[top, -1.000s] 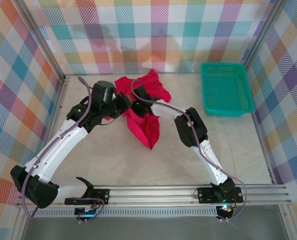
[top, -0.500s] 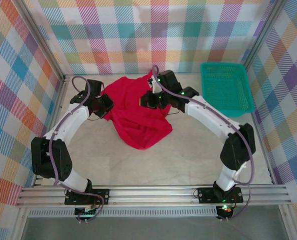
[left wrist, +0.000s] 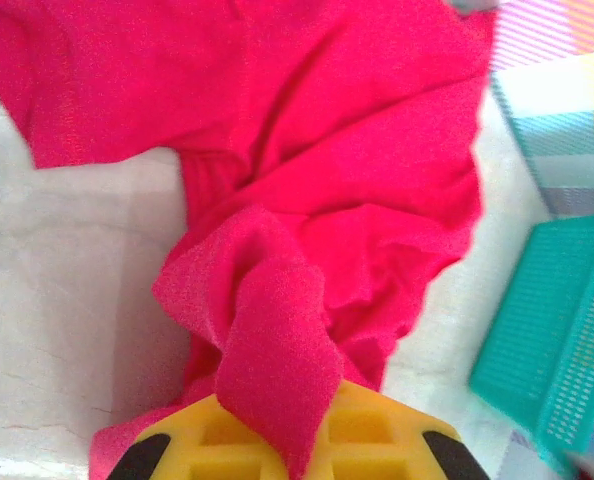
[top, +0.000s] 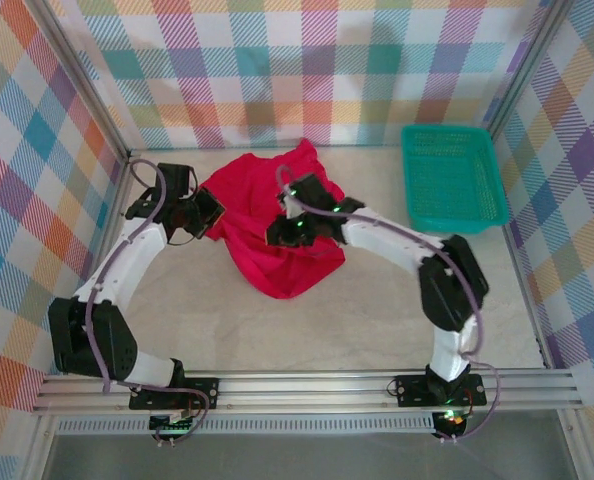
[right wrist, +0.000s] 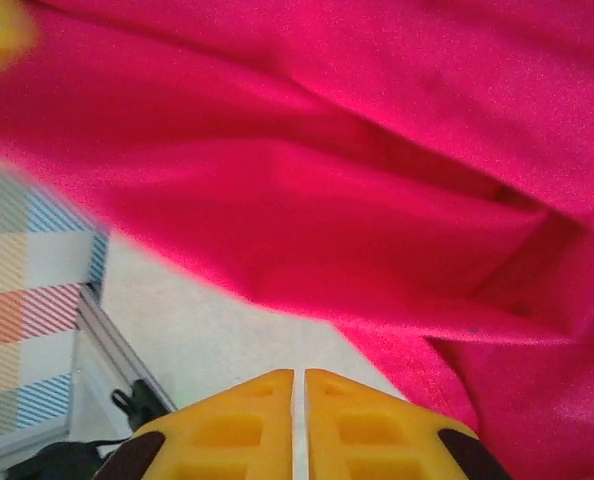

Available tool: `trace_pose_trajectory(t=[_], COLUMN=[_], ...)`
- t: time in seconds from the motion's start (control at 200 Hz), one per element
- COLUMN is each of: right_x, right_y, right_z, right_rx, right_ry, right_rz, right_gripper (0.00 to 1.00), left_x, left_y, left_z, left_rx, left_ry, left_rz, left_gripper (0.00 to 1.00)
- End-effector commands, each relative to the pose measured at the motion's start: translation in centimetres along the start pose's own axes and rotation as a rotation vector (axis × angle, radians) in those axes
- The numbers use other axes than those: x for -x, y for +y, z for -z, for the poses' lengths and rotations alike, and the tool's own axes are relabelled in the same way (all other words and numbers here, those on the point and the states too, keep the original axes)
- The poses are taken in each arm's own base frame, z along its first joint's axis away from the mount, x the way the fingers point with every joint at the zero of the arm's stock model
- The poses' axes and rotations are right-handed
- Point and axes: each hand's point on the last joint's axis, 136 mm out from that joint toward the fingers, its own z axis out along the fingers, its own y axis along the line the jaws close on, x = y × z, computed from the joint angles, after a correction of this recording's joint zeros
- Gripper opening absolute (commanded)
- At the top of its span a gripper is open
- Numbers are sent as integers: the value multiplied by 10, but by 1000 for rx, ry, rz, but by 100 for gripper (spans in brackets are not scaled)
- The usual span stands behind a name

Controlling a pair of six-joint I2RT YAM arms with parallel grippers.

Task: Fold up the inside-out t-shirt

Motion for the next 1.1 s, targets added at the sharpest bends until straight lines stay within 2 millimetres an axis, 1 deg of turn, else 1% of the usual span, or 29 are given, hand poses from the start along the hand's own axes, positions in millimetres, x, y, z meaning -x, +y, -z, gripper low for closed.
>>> trace_pose_trajectory(t=[0.0,0.06,0.09,0.1,0.165,0.19,0.3,0.415,0.505,0.555,0.59,0.625,0.715,0.755,0.815,0.86,0.915,1.02,1.055,1.095], right_x=[15,27,36,40,60,71,104,122,124,123,122,119,115,113,111,108,107,104,104,103], right_y=[7,2,2,-2,-5,-7,-13,-25,-41,-59,-69,-83,-108,-122,-138,-154,-168,-202,-210,-216], right_z=[-34,-50,-55,-58,-66,-68,-68,-63,-56,-51,-49,-46,-40,-35,-27,-17,-4,31,45,54], right_rx=[29,13,1,-14,-57,-74,-119,-186,-249,-302,-325,-351,-394,-429,-475,-521,-566,-665,-685,-694], right_ry=[-52,-74,-95,-103,-148,-171,-238,-272,-283,-288,-291,-291,-291,-290,-292,-297,-312,-354,-374,-385], right_rz=[-13,-26,-23,-26,-22,-23,-36,-40,-40,-53,-63,-79,-111,-126,-144,-166,-194,-265,-286,-302], right_gripper=[13,13,13,14,14,15,15,18,22,26,26,28,30,31,33,34,37,38,39,39], left_x=[-2,-7,-10,-11,-17,-20,-29,-29,-28,-27,-28,-27,-27,-27,-26,-25,-25,-27,-29,-32], left_y=[-42,-52,-56,-57,-68,-72,-85,-88,-89,-89,-89,-90,-91,-91,-93,-92,-91,-92,-92,-91], left_z=[34,43,46,47,58,61,78,92,98,99,100,101,101,101,101,102,102,100,97,94], left_rx=[-127,-154,-167,-169,-197,-204,-224,-226,-225,-227,-230,-232,-234,-234,-234,-230,-227,-239,-242,-241], left_ry=[-38,-43,-41,-41,-42,-43,-49,-67,-82,-85,-85,-87,-88,-88,-88,-93,-94,-83,-76,-71], left_rz=[-24,-31,-35,-36,-53,-61,-104,-129,-136,-138,-139,-140,-140,-141,-146,-150,-149,-141,-138,-138], left_gripper=[0,0,0,0,0,0,0,0,0,0,0,0,0,0,0,0,0,0,0,0])
